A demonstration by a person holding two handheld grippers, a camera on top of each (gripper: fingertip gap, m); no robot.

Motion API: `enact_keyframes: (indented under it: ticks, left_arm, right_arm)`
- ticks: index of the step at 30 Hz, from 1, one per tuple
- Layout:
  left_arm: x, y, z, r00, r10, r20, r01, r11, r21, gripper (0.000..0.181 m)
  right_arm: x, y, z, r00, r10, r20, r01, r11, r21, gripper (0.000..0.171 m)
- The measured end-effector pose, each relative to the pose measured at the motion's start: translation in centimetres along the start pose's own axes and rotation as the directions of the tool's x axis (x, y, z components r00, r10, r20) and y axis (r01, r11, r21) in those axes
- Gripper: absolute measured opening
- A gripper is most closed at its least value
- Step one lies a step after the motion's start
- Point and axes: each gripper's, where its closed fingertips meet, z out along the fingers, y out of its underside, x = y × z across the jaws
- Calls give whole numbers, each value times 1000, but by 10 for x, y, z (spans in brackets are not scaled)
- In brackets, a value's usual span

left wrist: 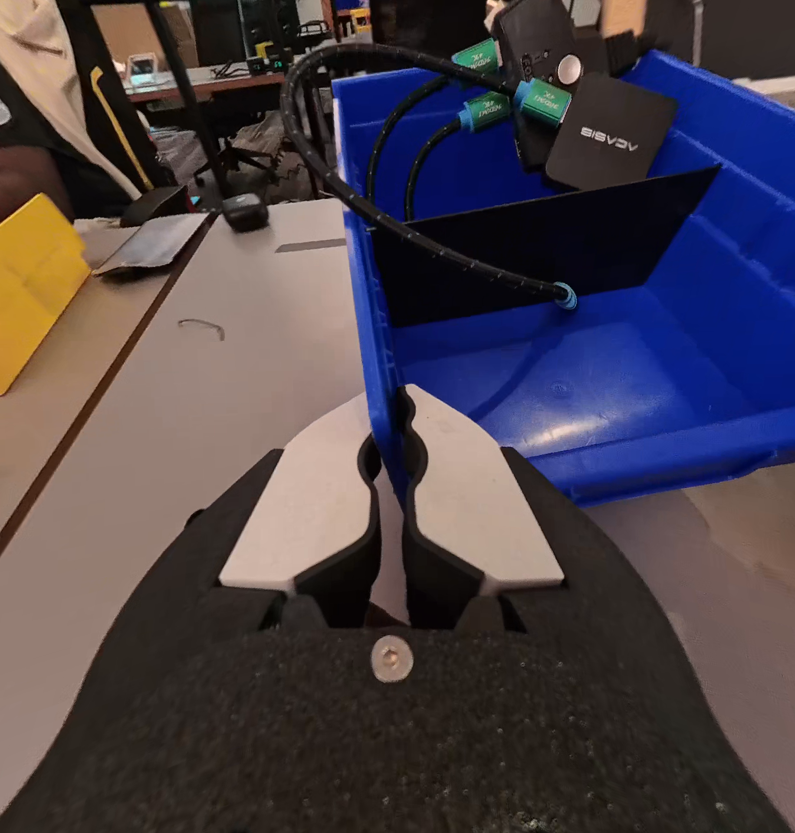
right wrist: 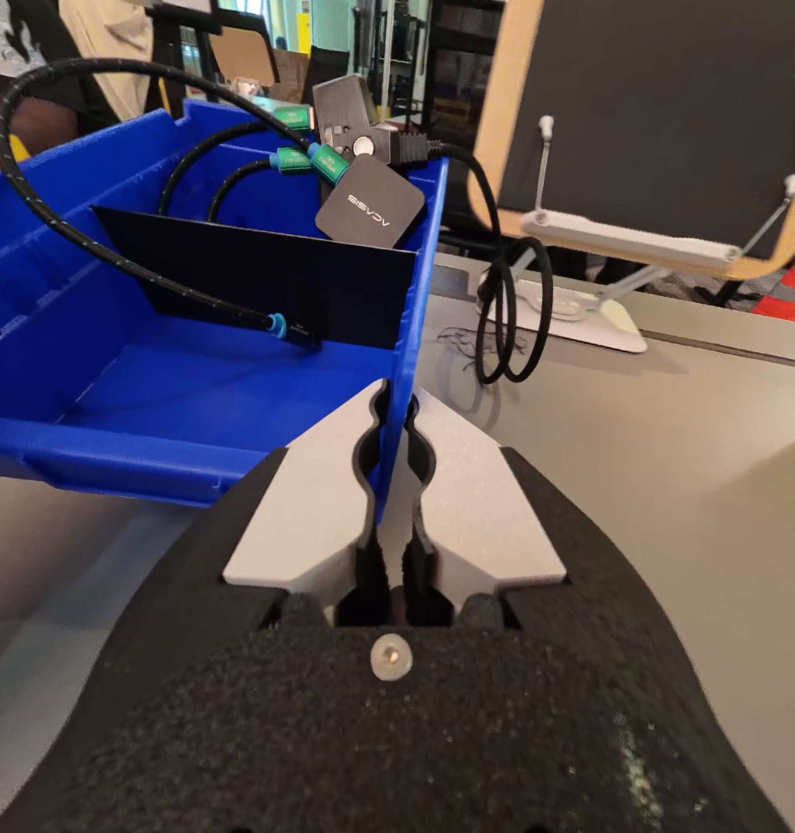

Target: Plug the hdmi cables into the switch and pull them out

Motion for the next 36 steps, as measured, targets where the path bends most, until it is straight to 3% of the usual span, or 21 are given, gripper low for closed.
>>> enact_keyframes:
  ticks: [7,11,14,16,21,23,28,32,36]
  left_arm:
    - [-38,45,26,1000,7,-8,-8,987,-159,5]
    - [-36,42,33,999,35,17,-32,986,-161,5]
    - [-38,40,36,997,-73,8,73,988,-139,3]
    - [-40,40,38,993,-120,18,122,984,-134,3]
    - [-46,35,34,993,-72,93,81,991,-104,18]
    - [-42,22,26,993,-57,103,63,996,-59,26]
    - [-22,-23,-12,988,-55,145,35,989,143,24]
    - [45,-18,-19,968,-215,-128,227,969,93,25]
    - [91,-10,-28,909,-335,-246,361,930,69,23]
  right_arm:
    - [-49,30,24,1000,1,22,2,994,-105,3]
    - [-48,47,30,995,82,53,-74,988,-135,4]
    - [-52,45,31,983,122,135,-100,982,-158,8]
    - [-57,42,22,963,119,240,-81,983,-165,23]
    - [-27,15,-33,892,131,432,-107,991,-79,24]
    - [-5,21,-52,856,117,504,-65,991,-120,25]
    - [88,38,-79,814,132,566,-39,984,-174,27]
    - [176,53,-88,853,151,500,-81,984,-159,27]
    - [272,64,-106,911,223,346,-205,975,-88,28]
